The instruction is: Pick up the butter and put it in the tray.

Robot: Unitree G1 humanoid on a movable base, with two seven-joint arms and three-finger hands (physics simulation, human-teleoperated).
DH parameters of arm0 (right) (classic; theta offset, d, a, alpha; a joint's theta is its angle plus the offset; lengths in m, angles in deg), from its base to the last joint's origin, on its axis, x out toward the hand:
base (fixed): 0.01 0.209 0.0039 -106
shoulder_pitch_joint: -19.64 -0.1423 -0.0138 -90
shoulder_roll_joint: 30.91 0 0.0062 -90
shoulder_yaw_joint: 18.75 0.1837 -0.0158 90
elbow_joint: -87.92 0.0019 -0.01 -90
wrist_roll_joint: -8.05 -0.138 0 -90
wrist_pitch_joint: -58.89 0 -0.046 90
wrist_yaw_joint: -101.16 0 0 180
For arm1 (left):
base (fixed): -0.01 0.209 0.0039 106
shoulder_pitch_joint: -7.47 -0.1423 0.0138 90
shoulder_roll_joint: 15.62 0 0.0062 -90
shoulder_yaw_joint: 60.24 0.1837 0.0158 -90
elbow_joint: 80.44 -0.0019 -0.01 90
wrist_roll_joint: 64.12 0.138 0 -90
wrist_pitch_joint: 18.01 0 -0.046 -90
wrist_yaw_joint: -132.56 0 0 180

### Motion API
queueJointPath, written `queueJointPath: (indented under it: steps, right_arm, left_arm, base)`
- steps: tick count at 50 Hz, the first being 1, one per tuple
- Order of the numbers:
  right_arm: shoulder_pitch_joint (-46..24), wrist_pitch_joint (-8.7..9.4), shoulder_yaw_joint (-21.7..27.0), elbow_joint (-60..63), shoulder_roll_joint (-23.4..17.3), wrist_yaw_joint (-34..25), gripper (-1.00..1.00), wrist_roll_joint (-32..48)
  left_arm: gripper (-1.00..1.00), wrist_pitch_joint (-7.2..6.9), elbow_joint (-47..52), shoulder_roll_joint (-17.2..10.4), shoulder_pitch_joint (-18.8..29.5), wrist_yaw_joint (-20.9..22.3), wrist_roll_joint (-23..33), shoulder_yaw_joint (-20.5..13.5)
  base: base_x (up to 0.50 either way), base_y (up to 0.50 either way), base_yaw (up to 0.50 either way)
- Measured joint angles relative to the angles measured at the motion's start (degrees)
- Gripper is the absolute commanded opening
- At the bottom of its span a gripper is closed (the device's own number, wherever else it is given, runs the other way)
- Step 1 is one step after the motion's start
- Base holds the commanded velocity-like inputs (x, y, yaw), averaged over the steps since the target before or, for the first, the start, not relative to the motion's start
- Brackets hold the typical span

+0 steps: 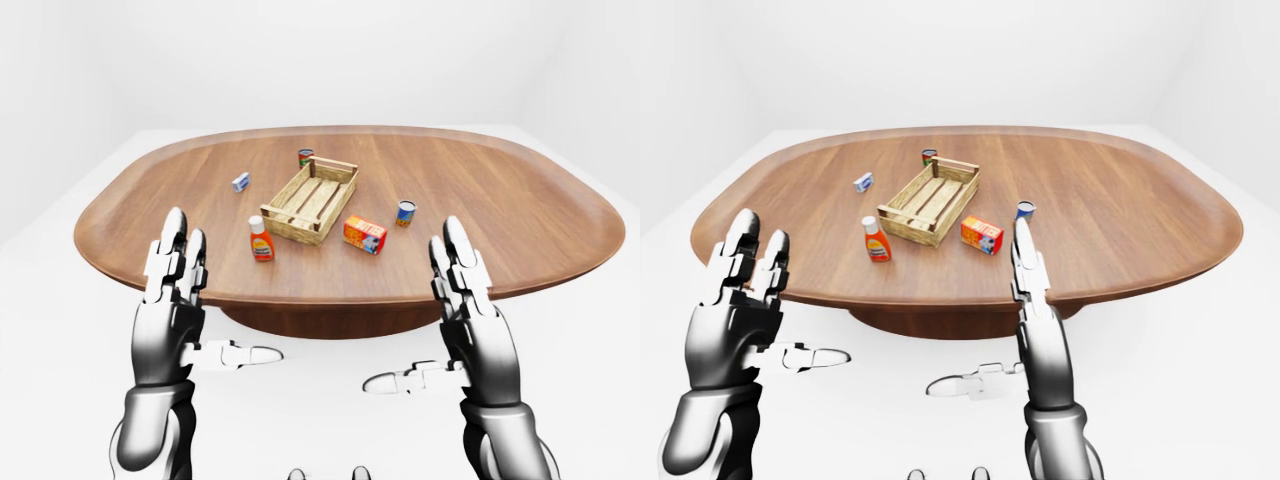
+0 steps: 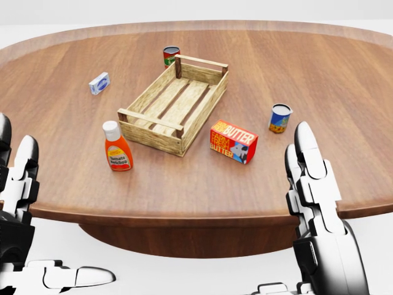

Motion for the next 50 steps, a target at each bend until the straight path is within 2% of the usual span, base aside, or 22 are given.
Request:
queueJointPath:
  steps: [22,35,50]
  right_arm:
    - [-0.15,0.01,-0.74,-0.68,-0.15,0.78,1.00,1.32]
    - [-0.55,0.01,-0.47,-0.62,0.35,1.32,1.00,-0.38]
    - [0.17,0.01,0.08,0.45,0.10,0.73,1.00,-2.82]
  left_arm:
    - [1.00,0.00,-0.38,-0.13,0.26,-0.04,-0.18,-0.06]
    - [1.00,0.00,-0.46,-0.19,0.14,-0.12,-0.05,0.08]
    - [1.00,0.00,-0.21,-0.10,0.07,-0.11,-0.27,0.09]
  base:
    - [0.00,0.50,0.00]
    - [0.00,0.00,0.00]
    - [0.45,0.00,0.00]
